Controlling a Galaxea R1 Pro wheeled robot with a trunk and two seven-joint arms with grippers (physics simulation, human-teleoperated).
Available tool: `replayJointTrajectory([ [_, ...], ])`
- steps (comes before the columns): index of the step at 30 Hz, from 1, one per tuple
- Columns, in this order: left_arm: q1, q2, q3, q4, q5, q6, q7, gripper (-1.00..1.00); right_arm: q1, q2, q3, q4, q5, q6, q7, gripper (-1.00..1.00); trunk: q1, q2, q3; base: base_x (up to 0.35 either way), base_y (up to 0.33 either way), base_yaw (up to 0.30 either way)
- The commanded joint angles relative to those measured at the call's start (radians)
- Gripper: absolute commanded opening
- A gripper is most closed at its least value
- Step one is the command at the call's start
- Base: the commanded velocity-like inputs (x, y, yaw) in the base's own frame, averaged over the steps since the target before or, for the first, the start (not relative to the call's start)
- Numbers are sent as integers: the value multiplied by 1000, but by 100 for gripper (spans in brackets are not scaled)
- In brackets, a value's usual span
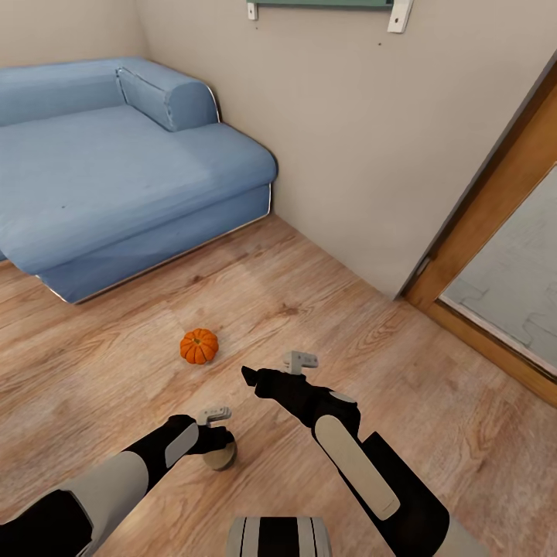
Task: Place each of the two pumpkins and all three candles from the living room inside a cabinet in the living room (use any cabinet), then make sure every cabinet is closed, and position the cauldron so it is next to a table in the living room.
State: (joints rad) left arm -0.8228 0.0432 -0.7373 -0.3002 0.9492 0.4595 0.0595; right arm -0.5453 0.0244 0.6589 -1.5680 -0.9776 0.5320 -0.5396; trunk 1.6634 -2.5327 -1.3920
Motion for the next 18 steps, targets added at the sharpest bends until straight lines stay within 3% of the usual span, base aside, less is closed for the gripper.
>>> replayJointTrajectory([
  [1,1,1,-13,12,0,4,8,-100,-1,0,1,-1,-9,1,-10,100,0,0,-1,0,0,0],
  [4,1,1,-13,12,0,4,8,-100,-1,0,1,-1,-9,1,-10,100,0,0,-1,0,0,0],
  [18,1,1,-12,3,-1,5,8,-100,-1,0,1,-1,-9,1,-10,100,-6,3,53,0,0,0],
])
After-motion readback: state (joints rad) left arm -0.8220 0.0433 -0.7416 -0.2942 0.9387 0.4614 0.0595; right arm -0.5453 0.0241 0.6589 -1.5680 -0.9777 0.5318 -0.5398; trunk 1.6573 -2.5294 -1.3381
